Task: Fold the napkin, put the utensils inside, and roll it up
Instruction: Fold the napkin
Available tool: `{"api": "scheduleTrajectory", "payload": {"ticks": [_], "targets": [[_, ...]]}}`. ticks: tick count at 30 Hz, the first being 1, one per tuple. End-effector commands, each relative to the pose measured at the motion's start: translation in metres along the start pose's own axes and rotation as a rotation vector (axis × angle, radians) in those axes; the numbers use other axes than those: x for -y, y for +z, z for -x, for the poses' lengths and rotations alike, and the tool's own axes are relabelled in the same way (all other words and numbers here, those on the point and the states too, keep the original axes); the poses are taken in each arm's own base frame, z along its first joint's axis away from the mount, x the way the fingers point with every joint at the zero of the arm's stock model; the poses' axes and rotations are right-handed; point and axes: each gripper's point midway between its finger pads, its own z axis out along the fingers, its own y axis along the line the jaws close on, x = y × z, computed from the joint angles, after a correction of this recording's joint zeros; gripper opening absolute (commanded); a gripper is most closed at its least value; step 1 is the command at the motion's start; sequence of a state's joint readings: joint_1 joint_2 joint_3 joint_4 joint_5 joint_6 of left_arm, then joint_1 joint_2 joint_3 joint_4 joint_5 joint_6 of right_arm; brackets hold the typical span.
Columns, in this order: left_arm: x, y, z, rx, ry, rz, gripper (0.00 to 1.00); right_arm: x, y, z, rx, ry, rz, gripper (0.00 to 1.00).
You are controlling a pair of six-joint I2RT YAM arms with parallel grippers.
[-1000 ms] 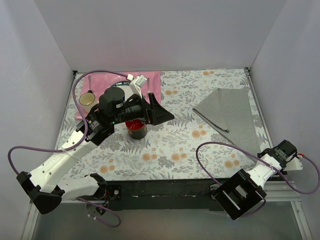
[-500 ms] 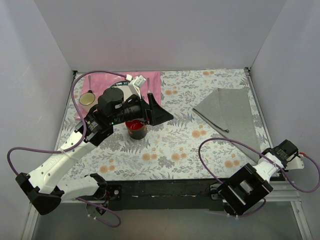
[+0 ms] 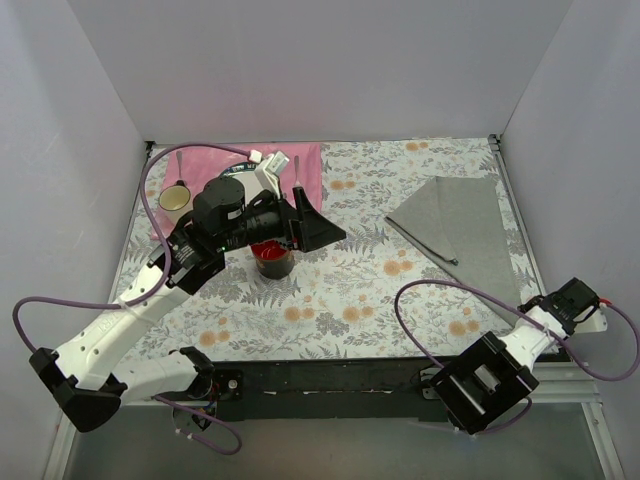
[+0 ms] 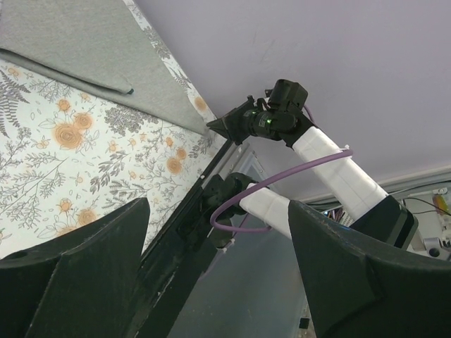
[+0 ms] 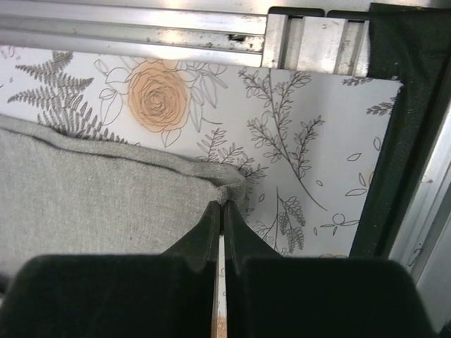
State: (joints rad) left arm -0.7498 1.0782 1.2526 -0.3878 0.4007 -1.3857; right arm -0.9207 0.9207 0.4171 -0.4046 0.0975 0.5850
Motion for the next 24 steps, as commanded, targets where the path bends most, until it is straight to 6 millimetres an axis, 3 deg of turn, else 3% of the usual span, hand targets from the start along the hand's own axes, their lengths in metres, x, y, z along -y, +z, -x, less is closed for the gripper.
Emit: {"api": "scheduleTrajectory", "payload": {"ticks": [1, 6, 7, 10, 11, 14, 20, 23, 24], "targets": [[0.002, -0.007, 0.002, 0.027, 0.001, -0.009, 0.80, -0.041, -0.020, 0.023, 0.028, -0.066, 0.148, 0.01], [-0.002, -0.004, -0.002, 0.030, -0.018, -0.012, 0.80, -0.094, -0.045, 0.019, 0.004, -0.242, 0.278, 0.01], [-0.002, -0.004, -0.003, 0.029, -0.021, -0.013, 0.80, -0.107, -0.055, 0.032, 0.054, -0.284, 0.294, 0.01], [-0.007, -0.002, -0.005, 0.033, -0.027, -0.005, 0.80, -0.145, -0.079, 0.026, 0.075, -0.411, 0.415, 0.01], [-0.009, -0.002, -0.006, 0.036, -0.029, 0.000, 0.80, -0.162, -0.093, 0.032, 0.107, -0.442, 0.467, 0.01], [-0.012, 0.000, -0.006, 0.041, -0.031, 0.007, 0.80, -0.200, -0.118, 0.021, 0.111, -0.578, 0.580, 0.01], [-0.018, 0.002, -0.007, 0.048, -0.041, 0.020, 0.80, -0.257, -0.147, -0.006, 0.097, -0.769, 0.773, 0.01], [-0.019, 0.004, -0.008, 0.040, -0.045, 0.023, 0.80, -0.286, -0.159, -0.018, 0.078, -0.834, 0.851, 0.01], [-0.020, 0.004, -0.008, 0.040, -0.042, 0.026, 0.80, -0.291, -0.153, -0.025, 0.056, -0.866, 0.847, 0.01]]}}
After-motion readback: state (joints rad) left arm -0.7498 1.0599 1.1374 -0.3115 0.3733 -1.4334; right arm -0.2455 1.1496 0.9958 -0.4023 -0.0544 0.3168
